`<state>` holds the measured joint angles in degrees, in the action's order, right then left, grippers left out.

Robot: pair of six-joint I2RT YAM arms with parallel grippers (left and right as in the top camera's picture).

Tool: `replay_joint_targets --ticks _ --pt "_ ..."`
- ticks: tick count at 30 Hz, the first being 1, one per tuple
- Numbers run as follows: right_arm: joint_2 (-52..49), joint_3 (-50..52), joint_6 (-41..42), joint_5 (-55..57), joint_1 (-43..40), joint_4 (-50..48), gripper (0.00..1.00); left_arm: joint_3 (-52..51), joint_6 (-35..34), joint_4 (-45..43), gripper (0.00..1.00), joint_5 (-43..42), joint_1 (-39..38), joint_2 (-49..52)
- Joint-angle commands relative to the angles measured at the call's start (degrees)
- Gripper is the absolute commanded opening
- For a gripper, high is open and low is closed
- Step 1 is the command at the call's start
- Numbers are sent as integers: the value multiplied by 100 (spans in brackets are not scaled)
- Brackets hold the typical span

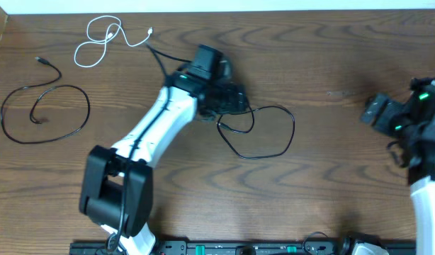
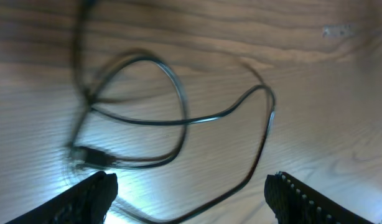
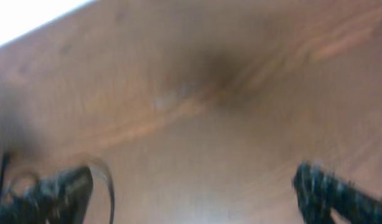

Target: Untangle cables

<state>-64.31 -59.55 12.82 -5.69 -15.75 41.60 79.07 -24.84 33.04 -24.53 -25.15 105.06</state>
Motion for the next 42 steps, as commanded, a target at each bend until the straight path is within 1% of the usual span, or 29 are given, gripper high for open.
replay_joint_targets --ticks 1,2,4,6,8,10,12,14,16,19,25,27,29,32,33,34,35,37,39,42 --pt "-789 -1008 -566 -1486 -695 671 99 -22 -415 -269 82 470 -483 341" --pt "-1045 -1261 -214 -1486 -857 896 99 -22 -420 -343 82 466 -645 450" --pt "-1274 -1362 293 -1502 -1003 1014 99 -22 -487 -553 82 468 -929 632" --pt "-1399 -1351 629 -1622 -1016 1141 99 -22 -883 -887 82 472 -1202 769" --pt "-1478 -1351 695 -1738 -977 1279 99 -22 -1316 -1384 82 509 -1443 883" --pt "-1510 -1344 688 -1735 -927 1373 99 -22 -2009 -1891 82 916 -1672 1023" --pt "-1510 -1342 688 -1735 -929 1377 99 -22 -2295 -2201 82 1305 -1808 1156" --pt "-1510 -1342 686 -1692 -933 1373 99 -22 -2396 -2551 82 1587 -1917 1303" --pt "-1510 -1342 688 -1694 -933 1373 99 -22 -2398 -2916 82 1624 -1967 1502" --pt "-1510 -1342 688 -1694 -933 1373 99 -22 -2507 -2973 82 1700 -1965 1709" --pt "-1510 -1342 688 -1694 -933 1370 99 -22 -2522 -3180 81 2299 -1967 1869" --pt "-1510 -1342 688 -1694 -933 1370 99 -22 -2522 -3342 74 2317 -1967 1932" --pt "-1510 -1342 688 -1694 -933 1373 99 -22 -2520 -3355 63 2417 -1967 1952" --pt "-1510 -1342 688 -1694 -933 1373 99 -22 -2522 -3364 54 2420 -1967 1952" --pt "-1510 -1342 688 -1694 -933 1370 99 -22 -2522 -3359 49 2420 -1967 1952" --pt "-1510 -1342 688 -1694 -933 1373 99 -22 -2520 -3359 39 2420 -1965 1952" --pt "-1510 -1342 688 -1694 -933 1370 99 -22 -2522 -3362 36 2420 -1961 1952" --pt "-1510 -1342 688 -1694 -933 1373 99 -22 -2520 -3362 34 2420 -1952 1952" --pt "-1510 -1342 688 -1694 -933 1370 99 -22 -2520 -3359 28 2420 -1937 1952" --pt "-1510 -1342 688 -1694 -933 1370 99 -22 -2518 -3359 25 2420 -1893 1952"
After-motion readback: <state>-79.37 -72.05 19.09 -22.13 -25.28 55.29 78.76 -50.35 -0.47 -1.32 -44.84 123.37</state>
